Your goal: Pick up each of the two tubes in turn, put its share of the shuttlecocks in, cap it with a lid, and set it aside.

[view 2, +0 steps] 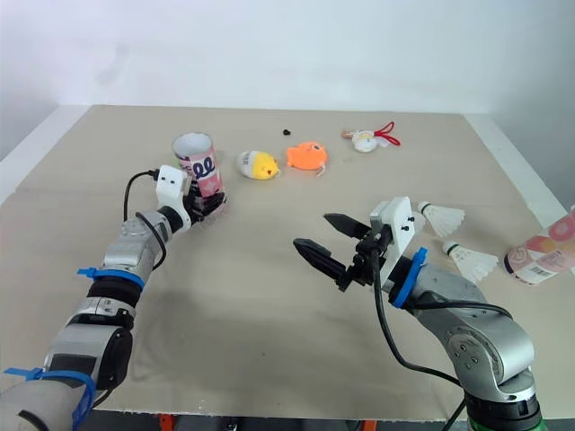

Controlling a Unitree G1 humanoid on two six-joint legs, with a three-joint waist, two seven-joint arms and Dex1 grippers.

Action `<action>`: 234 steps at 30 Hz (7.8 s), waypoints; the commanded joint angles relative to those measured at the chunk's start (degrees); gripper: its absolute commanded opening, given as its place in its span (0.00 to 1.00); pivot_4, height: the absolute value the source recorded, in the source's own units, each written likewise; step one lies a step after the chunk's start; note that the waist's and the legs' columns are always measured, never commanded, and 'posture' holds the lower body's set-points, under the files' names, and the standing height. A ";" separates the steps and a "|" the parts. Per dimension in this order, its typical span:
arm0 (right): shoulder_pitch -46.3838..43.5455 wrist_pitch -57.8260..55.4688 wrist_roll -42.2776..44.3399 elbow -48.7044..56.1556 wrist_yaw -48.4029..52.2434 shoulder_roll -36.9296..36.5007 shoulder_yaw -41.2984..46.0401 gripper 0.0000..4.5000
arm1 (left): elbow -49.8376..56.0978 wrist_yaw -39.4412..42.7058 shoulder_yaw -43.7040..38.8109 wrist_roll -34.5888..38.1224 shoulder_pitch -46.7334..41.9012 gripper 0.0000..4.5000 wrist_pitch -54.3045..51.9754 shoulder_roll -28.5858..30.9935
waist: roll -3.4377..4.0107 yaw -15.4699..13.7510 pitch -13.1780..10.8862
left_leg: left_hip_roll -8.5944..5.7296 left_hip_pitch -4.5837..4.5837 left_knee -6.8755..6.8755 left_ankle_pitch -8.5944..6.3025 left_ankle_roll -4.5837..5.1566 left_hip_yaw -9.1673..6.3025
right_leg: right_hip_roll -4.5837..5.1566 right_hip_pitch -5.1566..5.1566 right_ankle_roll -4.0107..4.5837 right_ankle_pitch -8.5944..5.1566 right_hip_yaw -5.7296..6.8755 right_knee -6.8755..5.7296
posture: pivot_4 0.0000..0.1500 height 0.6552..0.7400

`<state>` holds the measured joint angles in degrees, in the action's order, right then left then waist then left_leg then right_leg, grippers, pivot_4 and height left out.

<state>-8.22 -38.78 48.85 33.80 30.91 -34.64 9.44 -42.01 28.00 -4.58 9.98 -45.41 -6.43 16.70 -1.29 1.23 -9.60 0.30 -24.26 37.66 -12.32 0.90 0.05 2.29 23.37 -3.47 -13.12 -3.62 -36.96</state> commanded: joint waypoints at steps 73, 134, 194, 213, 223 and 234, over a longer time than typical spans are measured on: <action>7.78 4.49 -21.93 -16.16 -5.85 -3.06 8.68 1.00 | 31.21 57.32 26.93 -6.22 1.89 0.64 -10.44 20.62 | 0.26 -0.08 0.16 | 0.35 0.23 0.13 0.00 0.01 0.40 | -0.41 -0.06 0.15 -0.28 -0.22 -0.07 | 1.00 1.00; -18.49 -1.46 -13.22 3.70 22.03 -16.11 -7.06 0.02 | 39.95 57.12 26.46 -4.18 7.16 0.63 -17.97 24.87 | 0.37 0.16 0.13 | 0.76 0.58 -0.03 -0.09 -0.01 0.62 | -0.89 -0.02 0.53 -0.25 -0.41 -0.16 | 1.00 1.00; 21.65 6.62 -22.46 -20.85 8.75 -5.41 32.33 0.84 | 35.71 57.19 28.56 -5.56 4.76 0.63 -15.71 20.37 | 0.34 -0.31 0.36 | 0.28 0.80 0.01 -0.14 0.01 0.96 | -0.06 -0.31 0.06 -0.39 -0.64 -0.01 | 1.00 1.00; 10.08 11.93 -23.90 -35.07 9.58 -6.28 23.23 0.84 | 36.72 56.65 27.56 -5.64 6.01 0.63 -16.22 21.46 | 0.43 -0.22 0.40 | 0.21 0.81 -0.09 -0.16 0.03 0.98 | -0.12 -0.39 -0.09 -0.48 -0.65 -0.02 | 1.00 1.00; 5.85 15.80 -27.70 -41.99 7.41 -6.80 19.93 0.24 | 37.94 56.50 27.39 -5.44 6.18 0.63 -17.20 21.80 | 0.42 -0.15 0.39 | 0.21 0.81 -0.09 -0.16 0.03 1.00 | -0.15 -0.39 -0.07 -0.48 -0.66 -0.02 | 1.00 1.00; 8.44 13.83 -24.89 -35.20 10.56 -6.88 19.67 0.02 | 38.62 56.22 27.54 -5.24 6.11 0.63 -18.09 21.86 | 0.43 -0.08 0.39 | 0.25 0.83 -0.10 -0.16 0.03 1.00 | -0.19 -0.38 -0.06 -0.47 -0.67 -0.02 | 1.00 1.00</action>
<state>-0.24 -24.02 22.21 -6.08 40.22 -39.94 28.90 -3.30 84.24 20.92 5.50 -40.44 -23.97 38.37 -0.86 1.15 -9.20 0.56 -23.44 37.55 -12.47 0.93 1.05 2.09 22.98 -3.53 -13.59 -4.28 -36.99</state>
